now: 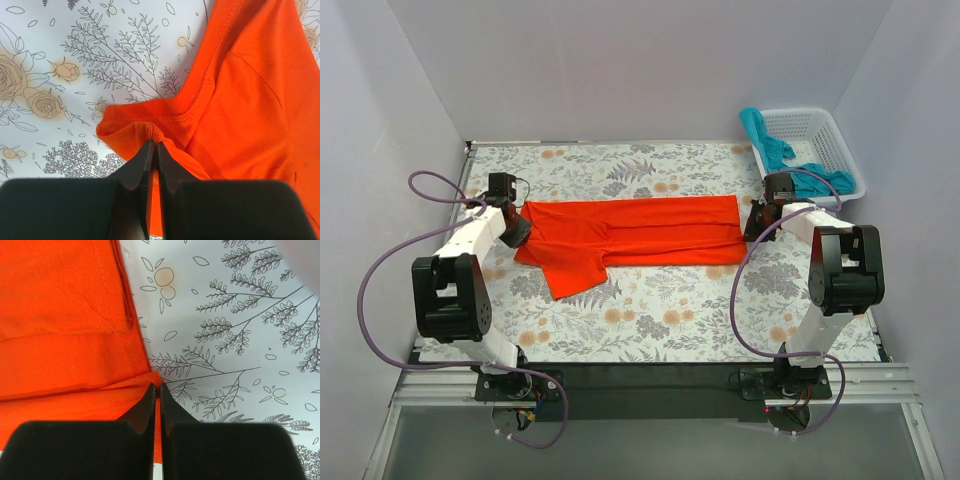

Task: Fold and stack the t-shirts
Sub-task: Fold the tshirt

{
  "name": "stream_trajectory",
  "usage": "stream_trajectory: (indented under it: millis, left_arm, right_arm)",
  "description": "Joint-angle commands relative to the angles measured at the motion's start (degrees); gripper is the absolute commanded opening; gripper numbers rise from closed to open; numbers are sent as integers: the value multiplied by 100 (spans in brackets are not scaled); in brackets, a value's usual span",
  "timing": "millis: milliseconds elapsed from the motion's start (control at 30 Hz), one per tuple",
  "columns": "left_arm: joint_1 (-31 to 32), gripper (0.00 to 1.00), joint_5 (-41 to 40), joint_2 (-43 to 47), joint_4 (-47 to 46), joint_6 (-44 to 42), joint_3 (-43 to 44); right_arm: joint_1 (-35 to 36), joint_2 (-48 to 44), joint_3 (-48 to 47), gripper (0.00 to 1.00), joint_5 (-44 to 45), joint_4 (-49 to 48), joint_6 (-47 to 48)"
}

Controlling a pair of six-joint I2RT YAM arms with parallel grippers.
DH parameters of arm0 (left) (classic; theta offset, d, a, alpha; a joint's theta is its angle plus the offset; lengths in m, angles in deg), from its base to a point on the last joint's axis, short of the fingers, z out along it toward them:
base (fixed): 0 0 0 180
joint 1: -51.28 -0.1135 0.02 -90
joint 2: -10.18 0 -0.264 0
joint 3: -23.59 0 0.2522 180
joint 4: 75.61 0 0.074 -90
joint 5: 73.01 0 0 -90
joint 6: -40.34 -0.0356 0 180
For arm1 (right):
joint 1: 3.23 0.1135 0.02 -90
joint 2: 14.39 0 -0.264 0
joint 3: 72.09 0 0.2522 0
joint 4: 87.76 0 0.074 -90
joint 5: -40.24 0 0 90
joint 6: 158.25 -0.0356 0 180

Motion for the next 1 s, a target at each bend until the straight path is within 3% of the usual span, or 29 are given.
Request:
stream_trajectory:
  millis: [0,267,333,433,467,567,600,633,733,967]
  left_arm:
    - [-5,2,-258,-152,-116,14,171]
    - [4,6,-144,-557,-441,-12,22]
    - [-5,8,-118,-505,-529,-3,-5]
    - [4,15,-205,-330,-573,15,-22]
    - [-5,18,-232,-276,-573,6,-13]
    - [4,43,-346,117,-608,-12,-74]
    - [-5,57,-364,250,-643,-20,-118]
    - [-5,63,-373,391,-678,14,-197]
    - [-5,73,-460,971,-653,102,-549]
    - [-241,76,-348,1964,-766,638,-1928]
  right_arm:
    - [-6,50,72,1,132,-148,18]
    - [-6,112,72,3,27,-191,9]
    - [-15,77,54,7,0,-192,0]
    - [-15,-46,1,24,-44,-183,18]
    - [-6,-90,-16,32,-52,-183,26]
    - [-6,-353,-43,46,-149,-165,26]
    - [3,-510,-43,49,-236,-156,35]
    - [3,-608,10,52,-272,-156,18]
    - [29,-977,272,55,-448,-165,-26]
    - [-23,-1890,1335,54,-1229,-709,-202]
